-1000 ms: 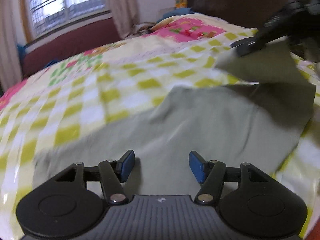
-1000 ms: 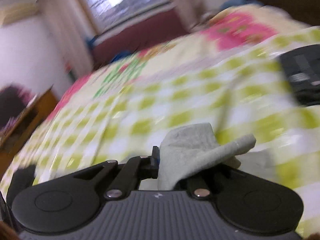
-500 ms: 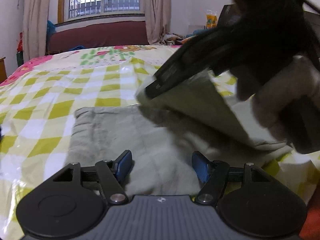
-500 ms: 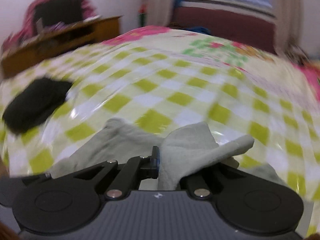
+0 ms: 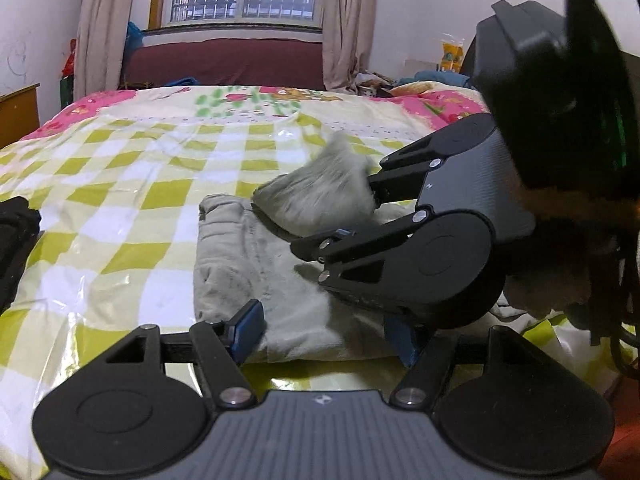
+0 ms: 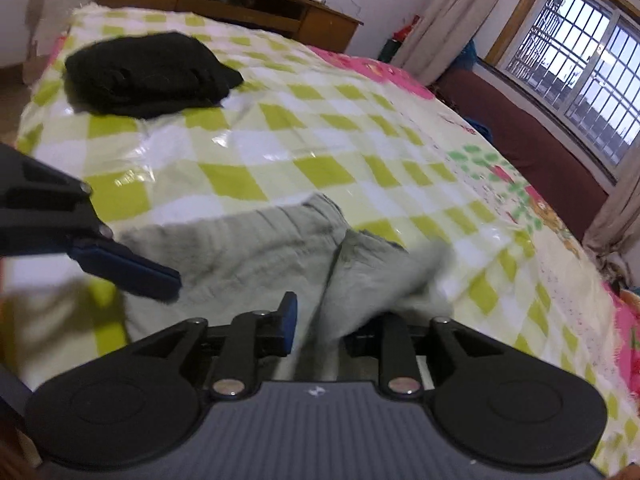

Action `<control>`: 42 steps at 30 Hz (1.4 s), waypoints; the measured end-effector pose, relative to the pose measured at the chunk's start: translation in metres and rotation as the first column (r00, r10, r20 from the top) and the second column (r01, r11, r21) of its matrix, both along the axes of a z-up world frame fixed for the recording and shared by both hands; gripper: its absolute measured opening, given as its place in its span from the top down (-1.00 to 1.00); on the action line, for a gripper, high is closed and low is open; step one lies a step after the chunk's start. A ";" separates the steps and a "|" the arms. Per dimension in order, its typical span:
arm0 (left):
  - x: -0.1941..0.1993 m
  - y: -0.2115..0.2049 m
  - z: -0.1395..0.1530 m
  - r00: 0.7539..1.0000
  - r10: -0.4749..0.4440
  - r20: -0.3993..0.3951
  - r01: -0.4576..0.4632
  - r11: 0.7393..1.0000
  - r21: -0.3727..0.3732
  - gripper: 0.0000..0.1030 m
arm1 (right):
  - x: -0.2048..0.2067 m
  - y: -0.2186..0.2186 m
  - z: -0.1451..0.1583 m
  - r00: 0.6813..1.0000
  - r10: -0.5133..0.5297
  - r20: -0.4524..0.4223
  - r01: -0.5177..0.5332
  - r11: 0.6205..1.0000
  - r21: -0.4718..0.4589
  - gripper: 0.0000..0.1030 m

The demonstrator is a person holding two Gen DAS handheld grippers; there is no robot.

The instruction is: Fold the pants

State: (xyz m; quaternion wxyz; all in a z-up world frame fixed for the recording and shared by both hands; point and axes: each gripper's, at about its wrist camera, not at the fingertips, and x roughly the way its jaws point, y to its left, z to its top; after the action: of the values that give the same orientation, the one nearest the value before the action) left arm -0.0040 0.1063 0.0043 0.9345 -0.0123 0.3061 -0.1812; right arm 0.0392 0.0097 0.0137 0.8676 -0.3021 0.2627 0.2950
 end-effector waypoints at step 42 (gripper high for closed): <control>-0.037 0.010 0.041 1.000 -0.007 -0.015 0.011 0.966 0.258 -0.59 | -0.003 -0.074 0.035 0.957 0.061 -0.283 0.091 0.865 0.494 0.31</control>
State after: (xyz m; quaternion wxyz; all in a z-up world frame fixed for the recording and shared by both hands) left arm -0.0409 0.1164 0.0456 0.9252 0.1097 0.3335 -0.1440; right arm 0.0360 -0.0647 0.0483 0.8706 -0.0175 0.3033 0.3871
